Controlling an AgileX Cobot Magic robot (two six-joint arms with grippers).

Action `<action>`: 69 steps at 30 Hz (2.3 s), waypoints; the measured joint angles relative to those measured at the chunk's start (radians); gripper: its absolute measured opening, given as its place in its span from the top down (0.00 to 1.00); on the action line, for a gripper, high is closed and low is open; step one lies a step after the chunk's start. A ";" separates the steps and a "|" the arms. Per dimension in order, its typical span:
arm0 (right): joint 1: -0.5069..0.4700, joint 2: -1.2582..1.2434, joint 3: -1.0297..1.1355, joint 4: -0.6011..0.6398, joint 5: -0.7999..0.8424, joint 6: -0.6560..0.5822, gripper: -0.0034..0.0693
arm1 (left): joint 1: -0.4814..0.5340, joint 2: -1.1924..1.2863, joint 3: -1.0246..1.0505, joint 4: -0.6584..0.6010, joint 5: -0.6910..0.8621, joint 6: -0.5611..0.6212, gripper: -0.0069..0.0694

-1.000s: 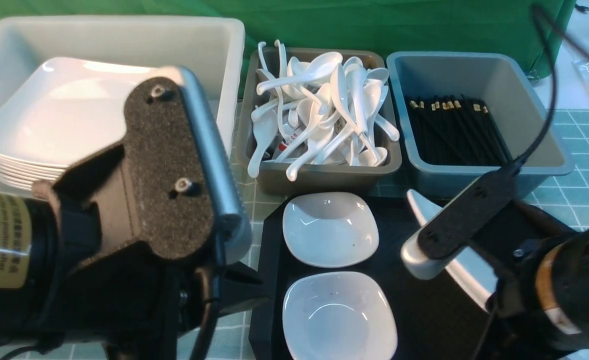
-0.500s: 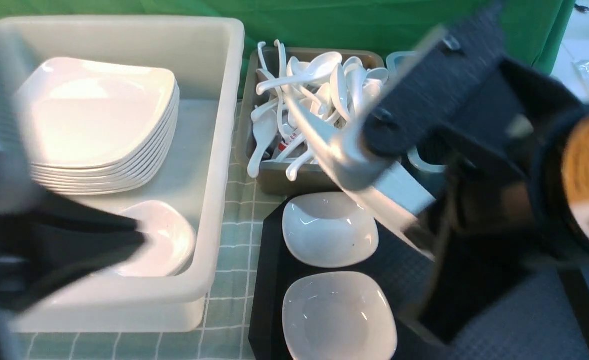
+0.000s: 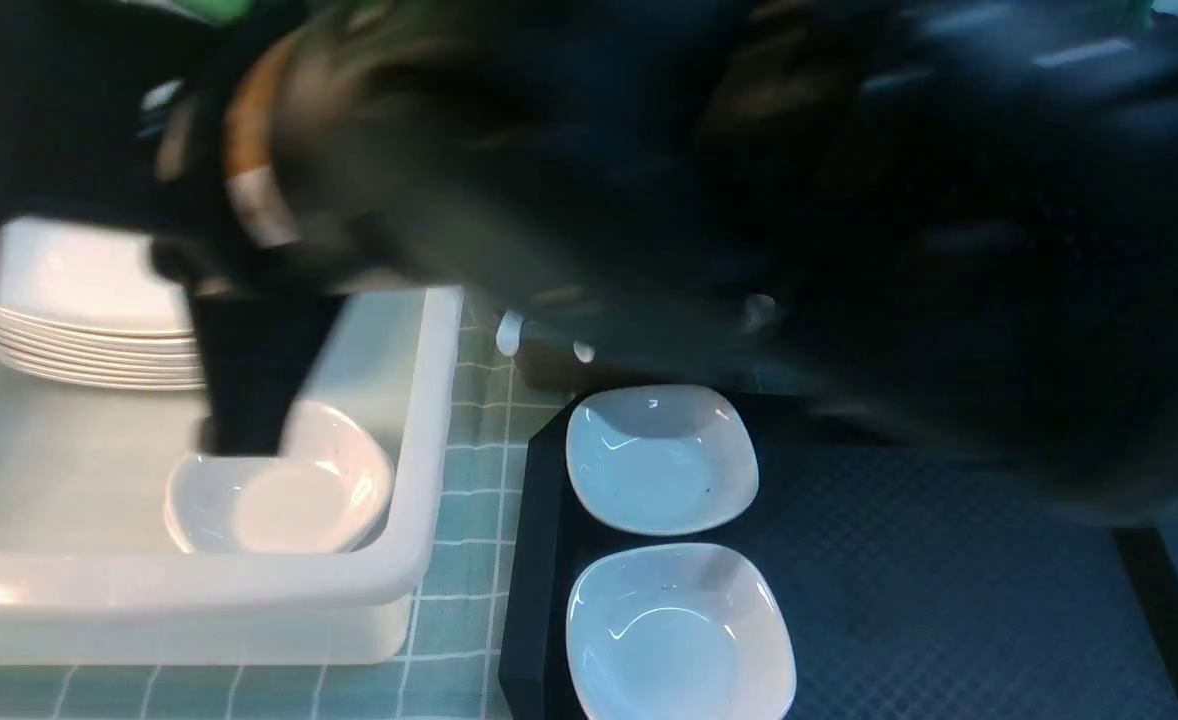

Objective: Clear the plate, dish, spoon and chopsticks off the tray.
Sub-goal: Use the right arm to put the plate into the large storage box on the left, then use the left arm to grab a small plate from the dinner plate

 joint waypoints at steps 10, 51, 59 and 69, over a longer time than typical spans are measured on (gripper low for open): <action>-0.088 0.382 -0.357 0.000 -0.053 -0.006 0.87 | 0.000 -0.001 0.000 -0.027 0.001 0.047 0.89; -0.170 0.578 -0.432 0.128 -0.185 0.000 0.31 | 0.000 -0.001 0.000 0.042 0.001 -0.022 0.89; -0.101 0.446 -0.432 0.126 0.172 0.018 0.39 | 0.000 -0.001 0.000 0.025 0.001 -0.022 0.89; -0.148 0.327 -0.437 0.126 0.365 0.274 0.89 | 0.000 0.037 0.001 0.007 0.001 -0.015 0.89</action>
